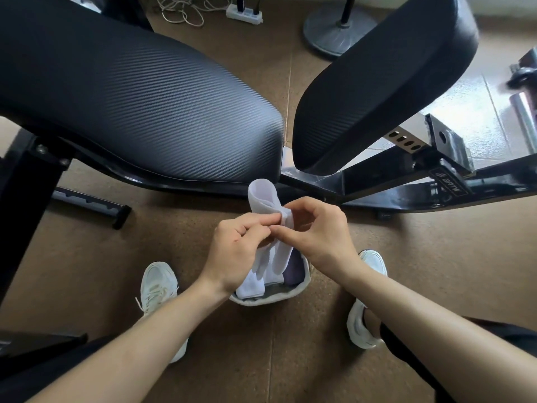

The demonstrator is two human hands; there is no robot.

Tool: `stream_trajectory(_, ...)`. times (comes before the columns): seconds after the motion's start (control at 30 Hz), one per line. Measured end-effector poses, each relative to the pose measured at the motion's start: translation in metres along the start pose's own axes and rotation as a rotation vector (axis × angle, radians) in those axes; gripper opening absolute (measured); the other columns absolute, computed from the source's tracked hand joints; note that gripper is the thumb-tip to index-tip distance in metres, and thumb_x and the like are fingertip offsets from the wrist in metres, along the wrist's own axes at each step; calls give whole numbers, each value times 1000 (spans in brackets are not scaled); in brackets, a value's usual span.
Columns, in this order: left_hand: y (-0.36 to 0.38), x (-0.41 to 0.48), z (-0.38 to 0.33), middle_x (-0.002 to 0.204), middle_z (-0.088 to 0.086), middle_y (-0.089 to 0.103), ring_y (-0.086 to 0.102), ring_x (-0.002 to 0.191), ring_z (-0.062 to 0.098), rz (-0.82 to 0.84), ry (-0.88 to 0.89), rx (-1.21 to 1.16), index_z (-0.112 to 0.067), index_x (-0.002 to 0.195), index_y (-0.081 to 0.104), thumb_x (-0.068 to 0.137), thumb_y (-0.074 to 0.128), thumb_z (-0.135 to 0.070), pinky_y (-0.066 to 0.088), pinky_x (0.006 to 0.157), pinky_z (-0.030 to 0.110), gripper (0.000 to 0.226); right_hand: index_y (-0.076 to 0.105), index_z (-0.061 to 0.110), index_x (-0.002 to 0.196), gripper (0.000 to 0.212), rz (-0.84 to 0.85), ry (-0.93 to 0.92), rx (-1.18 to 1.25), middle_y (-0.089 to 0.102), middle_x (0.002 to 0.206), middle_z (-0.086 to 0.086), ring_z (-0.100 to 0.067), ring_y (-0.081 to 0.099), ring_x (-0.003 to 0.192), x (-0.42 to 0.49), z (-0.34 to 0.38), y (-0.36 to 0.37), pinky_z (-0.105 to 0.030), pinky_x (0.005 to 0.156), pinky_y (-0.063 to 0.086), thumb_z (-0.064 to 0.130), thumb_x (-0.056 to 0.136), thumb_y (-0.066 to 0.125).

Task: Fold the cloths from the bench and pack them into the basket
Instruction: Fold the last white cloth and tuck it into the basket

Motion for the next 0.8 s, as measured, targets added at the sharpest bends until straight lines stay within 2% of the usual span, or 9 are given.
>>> stream_trajectory(0.13, -3, 4, -6, 109, -2, 78, 71, 106, 10, 73, 25, -18, -13, 111, 78, 87, 53, -14, 57, 86, 23, 35, 76, 21, 94, 16, -15, -42, -23, 74, 82, 8, -9, 70, 78, 6, 0, -6, -28, 71, 60, 22, 81, 85)
stream_trajectory(0.23, -25, 12, -14, 101, 2, 76, 73, 90, 15, -84, 184, 188, -17, 105, 78, 86, 66, -3, 61, 79, 34, 26, 74, 26, 91, 16, 43, -64, -25, 73, 82, 8, -10, 69, 77, 12, 1, -13, -29, 70, 59, 12, 85, 79)
stream_trajectory(0.33, -43, 23, -19, 122, -4, 60, 61, 108, 9, -30, 353, 529, -24, 132, 63, 74, 84, -19, 53, 90, 25, 61, 74, 21, 94, 9, 151, -80, -36, 73, 86, 8, -11, 68, 81, 15, 2, -20, -31, 74, 59, 15, 87, 77)
stream_trajectory(0.43, -43, 28, -7, 139, -8, 49, 45, 127, 12, 171, 268, 812, -30, 148, 46, 63, 88, -47, 42, 101, 31, 96, 74, 20, 95, 8, 212, -118, -15, 73, 88, 9, -8, 68, 86, 17, 6, -26, -26, 79, 57, 16, 88, 77)
stream_trajectory(0.5, -41, 27, 1, 134, -13, 56, 49, 122, 11, 203, 248, 896, -33, 138, 55, 67, 86, -47, 46, 98, 37, 79, 74, 22, 96, 9, 228, -132, -32, 73, 90, 10, -7, 69, 90, 18, 6, -29, -25, 83, 55, 18, 89, 76)
stream_trajectory(0.57, -41, 26, -1, 112, -18, 67, 58, 107, 10, 168, 284, 902, -36, 110, 70, 72, 73, -51, 51, 91, 43, 41, 74, 21, 96, 9, 218, -139, -60, 74, 91, 11, -7, 69, 92, 20, 5, -31, -28, 87, 55, 17, 88, 76)
stream_trajectory(0.63, -44, 25, -6, 94, -18, 71, 63, 95, 12, 101, 322, 898, -35, 89, 74, 74, 62, -50, 53, 84, 45, 25, 74, 20, 95, 9, 198, -125, -63, 74, 90, 9, -9, 69, 92, 22, 1, -34, -33, 88, 56, 14, 88, 76)
stream_trajectory(0.73, -48, 26, -8, 92, -17, 72, 65, 93, 10, 43, 336, 810, -32, 89, 73, 76, 68, -45, 54, 83, 44, 20, 73, 19, 95, 8, 178, -92, -31, 75, 90, 7, -8, 69, 89, 24, -2, -39, -34, 87, 57, 13, 90, 75)
stream_trajectory(0.8, -46, 26, -7, 104, -20, 68, 63, 101, 7, 135, 288, 765, -34, 105, 67, 72, 73, -54, 52, 88, 39, 39, 73, 15, 96, 6, 172, -79, 24, 74, 90, 2, -5, 68, 84, 25, -2, -41, -30, 82, 57, 11, 91, 73)
Point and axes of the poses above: each hand's wrist, its own x-axis towards the middle knuckle, its own y-axis out of the palm, z = x × y, the point moved 4 cm from there along x, towards the middle knuckle
